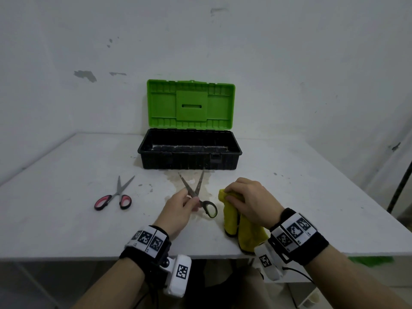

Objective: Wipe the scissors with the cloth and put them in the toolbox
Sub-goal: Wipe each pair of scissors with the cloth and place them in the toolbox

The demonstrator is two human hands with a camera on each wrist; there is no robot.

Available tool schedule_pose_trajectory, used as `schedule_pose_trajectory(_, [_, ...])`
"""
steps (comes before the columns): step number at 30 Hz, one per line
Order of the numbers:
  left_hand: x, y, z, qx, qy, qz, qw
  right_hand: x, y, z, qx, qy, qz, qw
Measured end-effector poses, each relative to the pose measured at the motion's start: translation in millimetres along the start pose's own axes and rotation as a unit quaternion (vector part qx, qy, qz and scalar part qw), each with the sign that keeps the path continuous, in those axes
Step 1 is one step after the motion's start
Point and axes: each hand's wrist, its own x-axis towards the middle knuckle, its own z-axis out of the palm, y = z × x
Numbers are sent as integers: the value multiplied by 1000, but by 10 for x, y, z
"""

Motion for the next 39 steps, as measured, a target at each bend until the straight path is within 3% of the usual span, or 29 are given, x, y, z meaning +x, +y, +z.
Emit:
schedule_pose_trajectory(3, [3, 83, -34, -106, -46, -42, 992, -3, 47, -40, 53, 33, 22, 998])
schedule_pose_trajectory(7, [-15, 146, -62, -102, -81, -52, 990, -24, 85, -67, 165, 21, 62, 984])
schedule_pose_trajectory(13, [-3, 157, -8, -70, -104, -87, 988, 15, 55, -54, 344, 31, 192, 919])
schedule_pose_trajectory(15, [8, 157, -2, -57, -96, -87, 990, 21, 56, -79, 309, 37, 174, 934])
schedule_pose_trajectory(19, [14, 210, 10, -37, -96, -73, 992, 32, 1, -83, 160, 45, 45, 985])
schedule_pose_trajectory(22, [10, 251, 36, -16, -109, -51, 993, 26, -97, 69, 98, 41, -22, 994])
schedule_pose_trajectory(28, [-55, 359, 66, -3, -116, 2, 993, -56, -181, 216, 119, 88, -14, 989])
schedule_pose_trajectory(39, [-63, 369, -2, 22, -137, 14, 990, -74, -233, 152, 60, 62, -22, 996])
